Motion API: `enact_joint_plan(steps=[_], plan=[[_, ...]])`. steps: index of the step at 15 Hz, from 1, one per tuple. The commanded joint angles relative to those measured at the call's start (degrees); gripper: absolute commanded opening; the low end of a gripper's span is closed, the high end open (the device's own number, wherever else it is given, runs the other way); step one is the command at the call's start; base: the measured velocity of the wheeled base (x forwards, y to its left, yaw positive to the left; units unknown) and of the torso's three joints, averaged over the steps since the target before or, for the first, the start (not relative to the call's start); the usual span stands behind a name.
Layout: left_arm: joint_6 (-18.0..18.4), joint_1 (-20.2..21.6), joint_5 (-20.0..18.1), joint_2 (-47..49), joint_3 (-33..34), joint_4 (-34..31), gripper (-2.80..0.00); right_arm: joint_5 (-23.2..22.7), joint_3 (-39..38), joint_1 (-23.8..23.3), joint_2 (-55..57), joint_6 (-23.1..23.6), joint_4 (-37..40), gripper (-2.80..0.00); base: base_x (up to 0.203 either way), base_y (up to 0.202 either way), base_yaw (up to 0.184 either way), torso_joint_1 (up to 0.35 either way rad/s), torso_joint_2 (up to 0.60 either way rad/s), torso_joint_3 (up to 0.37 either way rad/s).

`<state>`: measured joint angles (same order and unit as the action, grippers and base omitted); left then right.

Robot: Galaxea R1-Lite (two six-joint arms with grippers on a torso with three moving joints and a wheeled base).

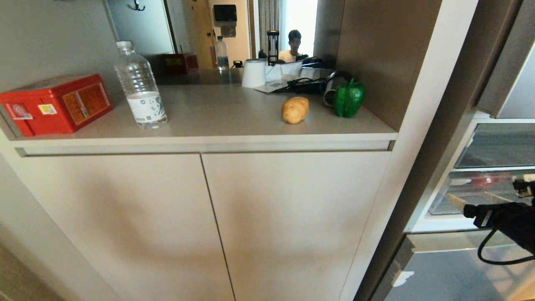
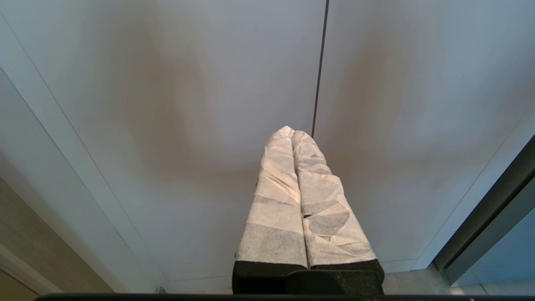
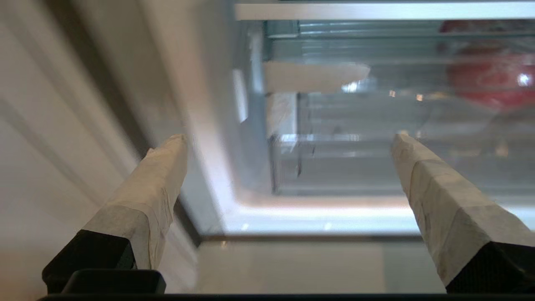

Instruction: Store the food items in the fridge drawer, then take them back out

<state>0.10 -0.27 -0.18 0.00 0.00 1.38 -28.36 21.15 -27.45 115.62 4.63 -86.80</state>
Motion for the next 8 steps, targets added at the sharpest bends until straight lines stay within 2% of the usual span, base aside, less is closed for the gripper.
enact_joint_plan(steps=[1,4,8], plan=[[-0.01,0.0,0.01,0.0,0.62,0.03,-2.8,-0.21,-3.83,-0.19,-4.89,0.07,-0.51,0.0,0.0,0.0,0.0,0.0,0.0,0.0],[-0.01,0.0,0.01,0.0,0.62,0.03,-2.8,-0.21,-4.39,-0.18,-4.06,0.11,-0.47,0.0,0.0,0.0,0.0,0.0,0.0,0.0],[-0.01,0.0,0.01,0.0,0.62,0.03,-2.8,-0.19,1.97,-0.21,2.89,0.32,-0.48,0.0,0.0,0.0,0.0,0.0,0.0,0.0]])
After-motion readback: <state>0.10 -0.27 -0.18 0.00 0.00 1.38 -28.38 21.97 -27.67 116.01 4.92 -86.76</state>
